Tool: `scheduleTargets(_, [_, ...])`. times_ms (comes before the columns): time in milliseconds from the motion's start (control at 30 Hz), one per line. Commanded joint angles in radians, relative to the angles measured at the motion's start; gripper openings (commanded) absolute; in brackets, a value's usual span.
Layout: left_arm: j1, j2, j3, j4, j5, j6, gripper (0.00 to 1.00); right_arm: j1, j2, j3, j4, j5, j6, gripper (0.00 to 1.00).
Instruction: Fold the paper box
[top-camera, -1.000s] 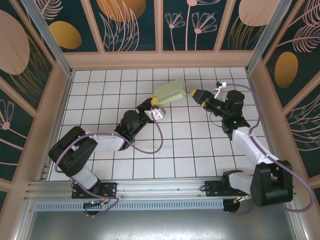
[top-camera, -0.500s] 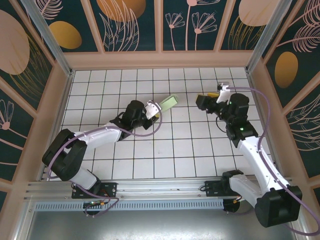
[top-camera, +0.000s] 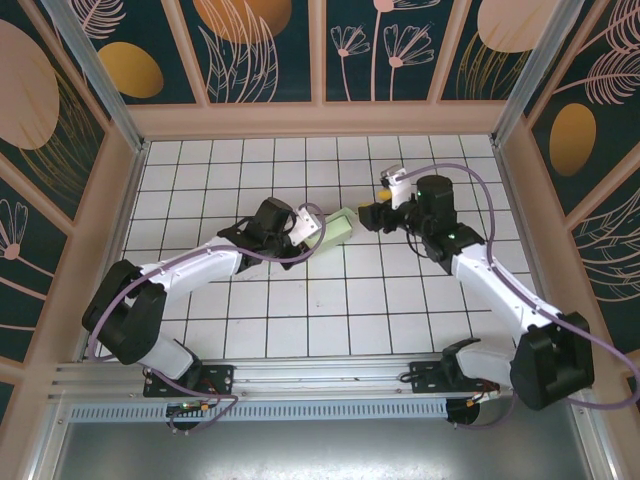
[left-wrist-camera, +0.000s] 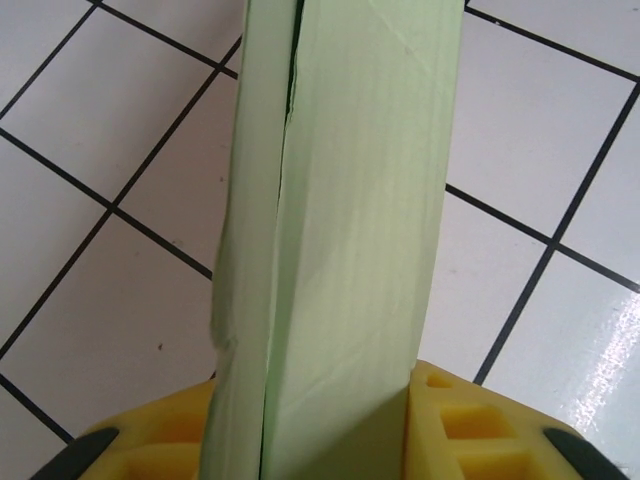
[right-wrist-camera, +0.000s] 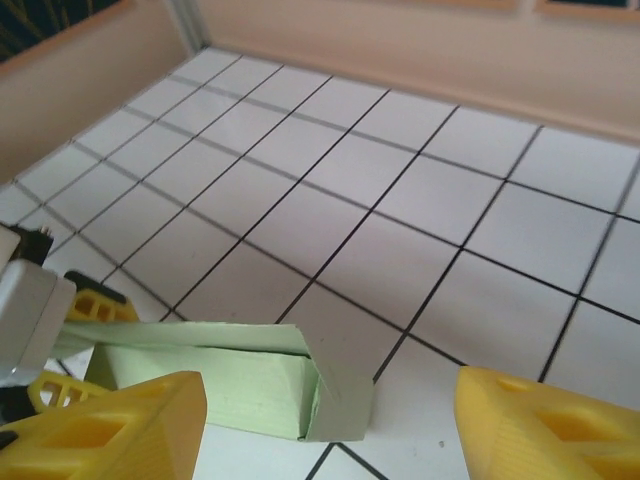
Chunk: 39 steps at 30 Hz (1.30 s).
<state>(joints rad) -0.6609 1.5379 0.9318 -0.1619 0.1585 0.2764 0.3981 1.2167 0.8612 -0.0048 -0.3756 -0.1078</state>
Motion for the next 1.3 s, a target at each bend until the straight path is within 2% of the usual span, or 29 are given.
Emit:
scheduleTargets(0, [0.003,0.027,0.013,-0.091,0.056,0.012,0.30,0.023,0.047,0.066,-0.042,-0.096,-0.115,0.66])
scheduleTargets(133, [0.010,0.043,0.018,-0.093,0.083,0.021,0.30,0.035,0.115,0.096,-0.082,-0.098,-0.188,0.64])
scheduleTargets(333, [0.012,0.050,0.018,-0.103,0.100,0.043,0.30,0.033,0.214,0.171,-0.174,-0.148,-0.274,0.49])
scheduleTargets(500, [0.010,0.042,0.008,-0.097,0.113,0.056,0.31,0.029,0.267,0.203,-0.215,-0.135,-0.315,0.36])
scheduleTargets(733, [0.009,0.048,0.007,-0.100,0.113,0.056,0.31,0.016,0.302,0.213,-0.260,-0.143,-0.331,0.28])
scheduleTargets(1067, [0.010,0.052,0.012,-0.102,0.118,0.060,0.31,-0.022,0.287,0.197,-0.291,-0.172,-0.342,0.00])
scheduleTargets(1233, [0.010,0.048,0.012,-0.106,0.115,0.061,0.31,-0.021,0.271,0.189,-0.283,-0.163,-0.338,0.00])
scheduleTargets(1267, [0.011,0.048,0.014,-0.107,0.115,0.060,0.31,-0.022,0.264,0.187,-0.278,-0.161,-0.334,0.07])
